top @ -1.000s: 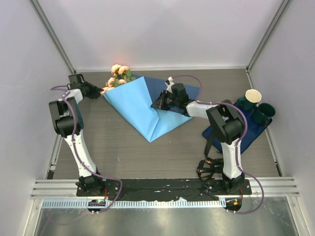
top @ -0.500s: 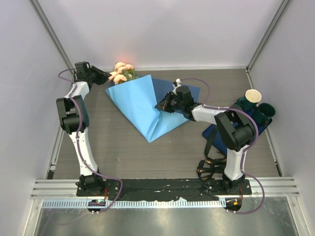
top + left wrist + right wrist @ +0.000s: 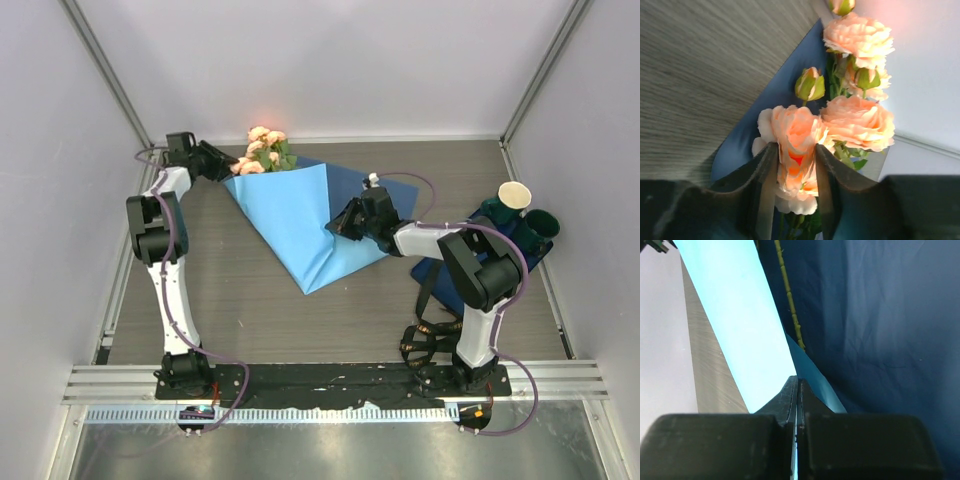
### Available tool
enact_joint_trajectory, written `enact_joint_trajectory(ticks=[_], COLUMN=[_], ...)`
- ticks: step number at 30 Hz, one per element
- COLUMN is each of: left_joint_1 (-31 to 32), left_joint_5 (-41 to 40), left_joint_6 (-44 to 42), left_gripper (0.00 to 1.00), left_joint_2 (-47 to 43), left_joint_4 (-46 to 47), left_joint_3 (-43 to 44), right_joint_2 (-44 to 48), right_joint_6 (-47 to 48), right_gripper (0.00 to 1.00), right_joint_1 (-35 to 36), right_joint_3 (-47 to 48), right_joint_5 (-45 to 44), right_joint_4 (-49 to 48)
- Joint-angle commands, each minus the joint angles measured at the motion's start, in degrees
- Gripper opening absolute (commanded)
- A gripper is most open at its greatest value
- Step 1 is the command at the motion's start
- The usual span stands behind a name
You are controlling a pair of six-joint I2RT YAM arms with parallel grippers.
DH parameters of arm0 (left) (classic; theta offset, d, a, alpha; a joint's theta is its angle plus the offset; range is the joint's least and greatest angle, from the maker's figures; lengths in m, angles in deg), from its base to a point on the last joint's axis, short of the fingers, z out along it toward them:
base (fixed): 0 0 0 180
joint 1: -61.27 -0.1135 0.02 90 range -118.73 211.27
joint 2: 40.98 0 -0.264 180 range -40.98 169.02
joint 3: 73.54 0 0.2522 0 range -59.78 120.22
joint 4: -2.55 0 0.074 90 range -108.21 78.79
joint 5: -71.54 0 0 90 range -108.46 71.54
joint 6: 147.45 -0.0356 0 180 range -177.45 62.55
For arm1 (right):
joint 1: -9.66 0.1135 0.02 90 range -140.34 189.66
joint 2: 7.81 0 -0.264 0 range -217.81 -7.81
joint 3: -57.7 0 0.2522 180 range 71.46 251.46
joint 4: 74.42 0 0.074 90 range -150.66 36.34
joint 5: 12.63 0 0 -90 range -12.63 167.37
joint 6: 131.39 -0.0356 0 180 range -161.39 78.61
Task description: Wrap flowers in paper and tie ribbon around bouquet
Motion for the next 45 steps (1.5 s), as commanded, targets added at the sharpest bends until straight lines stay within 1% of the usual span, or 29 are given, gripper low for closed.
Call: enact_joint_trajectory(ticks=[1, 3, 6, 7, 8, 9, 11, 12, 14, 15, 17, 18, 19, 21, 22, 24, 26, 29, 32, 34, 35, 36, 37, 38, 39, 40, 42, 45], left_joint_1=[-0.18, -0.18, -0.10, 0.17, 0.17, 0.26, 1.31, 1.83, 3.76, 4.64, 6.67, 7.11, 9.72, 11.15, 12.29, 12.74, 13.00, 13.00, 12.65, 12.47, 12.65, 12.56, 12.56, 12.47, 12.47, 12.47, 12.39, 12.30], left_joint_5=[0.31, 0.14, -1.79, -2.49, -3.02, -3.90, -6.96, -7.94, -9.26, -9.44, -6.65, -3.93, -3.04, -1.72, -1.54, -1.53, -2.06, -2.15, -2.24, -2.06, -1.80, -1.62, -1.62, -1.53, -1.53, -1.53, -1.53, -1.36], left_joint_6=[-3.93, -6.30, -9.99, -10.78, -11.74, -12.28, -13.68, -13.86, -14.21, -13.52, -12.03, -10.36, -9.83, -9.38, -9.29, -9.29, -9.99, -11.14, -11.75, -11.84, -12.02, -12.02, -12.10, -12.11, -12.37, -12.46, -12.46, -12.20], left_gripper=[0.49, 0.61, 0.69, 0.71, 0.78, 0.80, 0.80, 0.76, 0.70, 0.60, 0.49, 0.44, 0.41, 0.35, 0.32, 0.27, 0.27, 0.25, 0.24, 0.22, 0.22, 0.22, 0.22, 0.22, 0.22, 0.22, 0.22, 0.21], left_joint_2=[-2.11, -2.55, -4.57, -5.44, -7.45, -8.86, -11.41, -14.39, -17.04, -18.27, -17.93, -17.06, -14.62, -11.53, -8.64, -5.55, -1.42, 4.28, 7.11, 7.21, 7.21, 6.68, 6.50, 6.33, 6.50, 6.50, 6.59, 6.59], left_joint_4=[-3.22, -6.91, -12.79, -15.07, -16.05, -16.93, -19.57, -19.84, -17.92, -16.86, -12.91, -12.03, -11.15, -11.14, -11.14, -11.75, -13.07, -17.72, -19.49, -19.05, -18.62, -17.48, -17.03, -16.94, -16.94, -17.03, -16.94, -16.94], left_joint_3=[5.48, 7.58, 10.22, 10.58, 10.67, 10.50, 10.15, 8.49, 6.20, 4.01, 2.68, 2.93, 3.37, 5.99, 7.14, 10.92, 15.56, 22.16, 24.20, 23.42, 22.11, 21.31, 20.52, 19.82, 19.64, 19.55, 19.46, 19.64], right_joint_2=[2.54, 2.71, 3.59, 3.94, 4.21, 4.73, 5.17, 5.35, 5.26, 5.26, 5.61, 5.96, 6.75, 7.46, 7.89, 9.30, 11.05, 12.99, 13.87, 12.91, 12.47, 11.34, 10.20, 9.31, 8.52, 7.38, 5.97, 3.33], right_joint_6=[0.80, 1.59, 2.12, 2.21, 1.77, 1.42, 0.54, 0.19, -0.08, -0.17, -0.17, -0.60, -0.69, -1.13, -1.39, -1.57, -2.89, -5.08, -5.36, -3.26, 0.93, 3.41, 4.74, 6.06, 9.64, 10.98, 14.23, 13.55], right_gripper=[0.00, 0.00, 0.00, 0.00, 0.00, 0.00, 0.00, 0.00, 0.00, 0.00, 0.00, 0.00, 0.00, 0.00, 0.00, 0.00, 0.00, 0.00, 0.00, 0.00, 0.03, 0.14, 0.28, 0.37, 0.44, 0.53, 0.55, 0.54], right_joint_1=[0.28, 0.28, 0.19, 0.28, 0.28, 0.19, 0.28, 0.28, 0.37, 0.37, 0.37, 0.37, 0.28, 0.37, 0.37, 0.37, 0.37, 0.37, 0.37, 0.19, 0.19, 0.19, 0.19, -0.07, -0.25, -0.42, -0.42, -0.34], right_joint_3=[-0.19, 0.51, 1.13, 1.22, 1.04, 0.87, 0.17, -0.10, -0.19, -0.28, -0.54, -0.71, -0.80, -1.24, -1.33, -1.94, -3.78, -6.59, -8.62, -8.63, -8.10, -7.75, -7.23, -6.26, -5.73, -5.38, -4.94, -3.27], right_joint_5=[-2.23, -1.71, -2.23, -2.67, -3.11, -3.37, -3.72, -3.29, -3.20, -3.11, -3.28, -3.55, -3.90, -4.43, -4.69, -5.74, -6.62, -7.41, -8.03, -3.57, -1.11, 4.74, 7.15, 9.78, 11.11, 11.04, 12.35, 14.29], right_joint_4=[-2.53, -2.18, -0.86, 0.27, 0.80, 0.72, 0.81, 0.55, 0.11, 0.11, 0.02, 0.02, 0.11, 0.46, 1.07, 2.56, 3.01, 2.22, 0.03, -3.48, -4.37, -5.51, -5.52, -5.61, -3.95, -3.33, -3.50, -3.58])
